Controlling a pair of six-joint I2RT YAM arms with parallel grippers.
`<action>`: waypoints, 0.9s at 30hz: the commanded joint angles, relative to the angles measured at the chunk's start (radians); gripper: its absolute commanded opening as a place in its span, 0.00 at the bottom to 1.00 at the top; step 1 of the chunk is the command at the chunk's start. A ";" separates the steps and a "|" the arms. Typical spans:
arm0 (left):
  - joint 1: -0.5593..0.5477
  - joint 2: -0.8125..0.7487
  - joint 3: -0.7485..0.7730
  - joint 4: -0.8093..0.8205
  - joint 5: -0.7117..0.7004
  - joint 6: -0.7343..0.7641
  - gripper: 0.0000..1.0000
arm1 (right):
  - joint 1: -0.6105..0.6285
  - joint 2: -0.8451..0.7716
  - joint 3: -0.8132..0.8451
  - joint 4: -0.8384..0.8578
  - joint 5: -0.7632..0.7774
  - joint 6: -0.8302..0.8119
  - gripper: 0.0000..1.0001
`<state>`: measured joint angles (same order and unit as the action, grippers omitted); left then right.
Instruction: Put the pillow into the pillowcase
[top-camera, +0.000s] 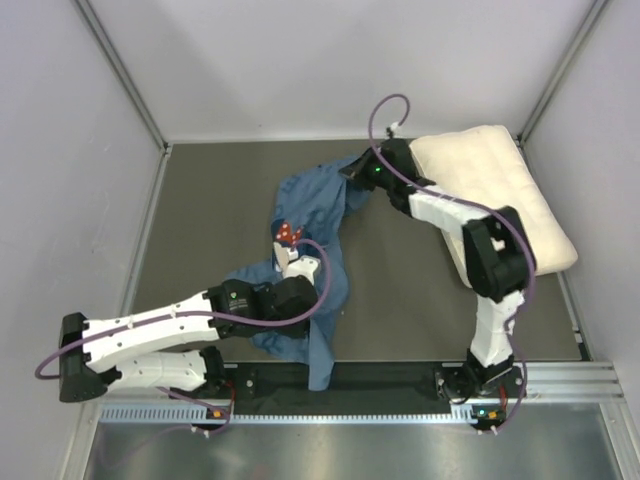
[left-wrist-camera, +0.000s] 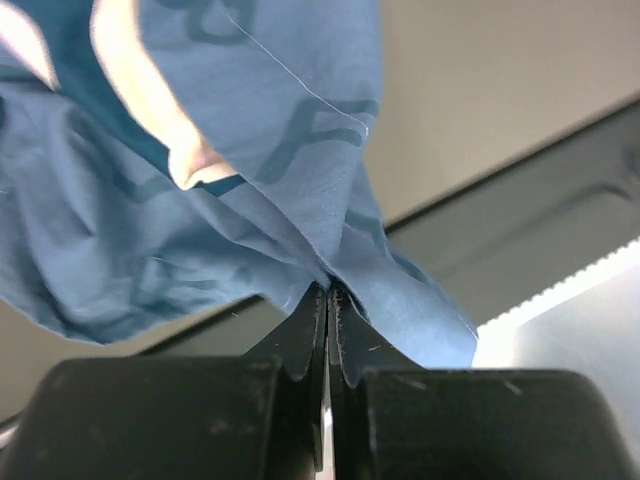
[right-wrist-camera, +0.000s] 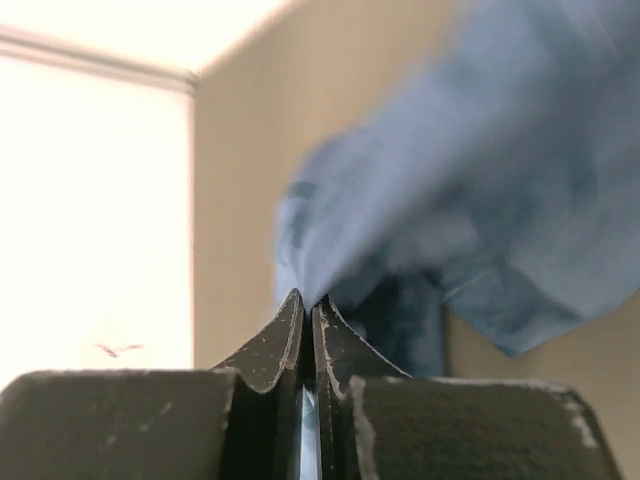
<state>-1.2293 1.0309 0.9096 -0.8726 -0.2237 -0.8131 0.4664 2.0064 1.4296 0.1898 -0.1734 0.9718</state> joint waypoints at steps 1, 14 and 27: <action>-0.001 0.041 0.052 -0.006 -0.127 0.012 0.00 | -0.077 -0.257 -0.066 0.013 0.078 -0.103 0.00; 0.384 0.150 0.401 -0.057 -0.371 0.262 0.00 | -0.303 -0.814 -0.035 -0.429 0.239 -0.381 0.00; 0.475 0.012 0.845 -0.097 -0.687 0.431 0.00 | -0.364 -1.060 0.019 -0.788 0.115 -0.527 0.01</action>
<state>-0.7570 1.0996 1.7313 -0.9375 -0.7715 -0.4553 0.1101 1.0214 1.4147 -0.5018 -0.0067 0.5026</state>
